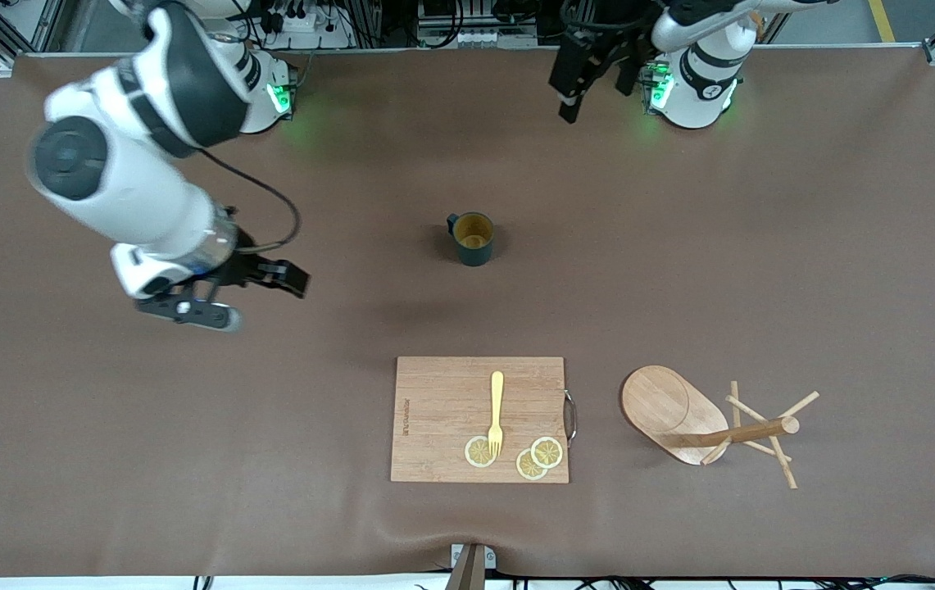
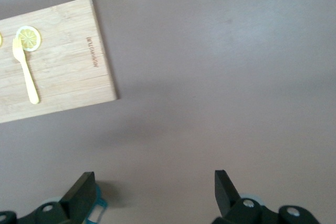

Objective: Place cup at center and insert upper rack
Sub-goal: 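Retract the right gripper while the left gripper moves above the mug, then lower the left gripper toward the teal mug handle, then close the left gripper on the teal mug handle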

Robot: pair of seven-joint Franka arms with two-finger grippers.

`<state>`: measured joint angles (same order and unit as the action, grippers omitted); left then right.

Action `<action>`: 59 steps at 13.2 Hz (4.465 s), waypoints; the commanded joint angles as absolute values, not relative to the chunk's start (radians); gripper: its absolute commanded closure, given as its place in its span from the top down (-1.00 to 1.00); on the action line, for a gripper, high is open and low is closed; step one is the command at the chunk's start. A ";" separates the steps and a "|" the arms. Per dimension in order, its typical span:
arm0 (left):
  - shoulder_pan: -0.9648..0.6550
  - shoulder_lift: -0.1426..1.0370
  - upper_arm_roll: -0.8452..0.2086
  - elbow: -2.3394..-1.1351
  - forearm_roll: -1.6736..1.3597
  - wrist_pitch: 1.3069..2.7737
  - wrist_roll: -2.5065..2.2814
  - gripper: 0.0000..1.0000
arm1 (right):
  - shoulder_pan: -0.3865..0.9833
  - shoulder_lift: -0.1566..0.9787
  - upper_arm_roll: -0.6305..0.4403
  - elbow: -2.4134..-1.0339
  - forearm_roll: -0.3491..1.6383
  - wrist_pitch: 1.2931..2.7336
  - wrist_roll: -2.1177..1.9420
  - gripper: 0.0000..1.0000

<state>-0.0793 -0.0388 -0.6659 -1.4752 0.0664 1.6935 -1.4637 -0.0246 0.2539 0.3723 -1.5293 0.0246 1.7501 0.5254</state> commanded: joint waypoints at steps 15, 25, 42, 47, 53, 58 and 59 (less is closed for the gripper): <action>-0.846 0.480 -0.567 -1.445 0.960 1.543 -2.269 1.00 | -0.198 -0.014 0.098 -1.595 0.037 1.491 -0.207 1.00; -1.336 0.750 -0.100 -1.351 1.000 1.494 -2.358 1.00 | -0.203 -0.020 0.101 -1.664 0.009 1.528 -0.193 1.00; -1.413 1.025 0.005 -1.213 1.111 1.486 -2.374 1.00 | -0.201 -0.020 0.101 -1.664 -0.009 1.526 -0.175 1.00; -1.413 1.127 0.000 -1.109 1.103 1.489 -2.407 1.00 | -0.222 -0.014 0.098 -1.666 -0.009 1.525 -0.187 1.00; -1.411 1.154 -0.003 -1.112 1.048 1.491 -2.468 0.89 | -0.221 -0.011 0.098 -1.675 -0.009 1.532 -0.187 1.00; -1.402 1.166 0.005 -1.112 1.031 1.493 -2.483 0.71 | -0.215 -0.011 0.098 -1.677 -0.009 1.532 -0.187 1.00; -1.396 1.166 0.005 -1.112 1.025 1.494 -2.490 0.66 | -0.213 -0.011 0.098 -1.677 -0.009 1.532 -0.187 1.00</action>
<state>-1.3985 1.1440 -0.0047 -1.1519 1.0501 1.5095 -2.4763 -0.2090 0.0064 0.0911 -1.6608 -0.0009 1.5233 -0.1863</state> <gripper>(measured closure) 0.137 0.000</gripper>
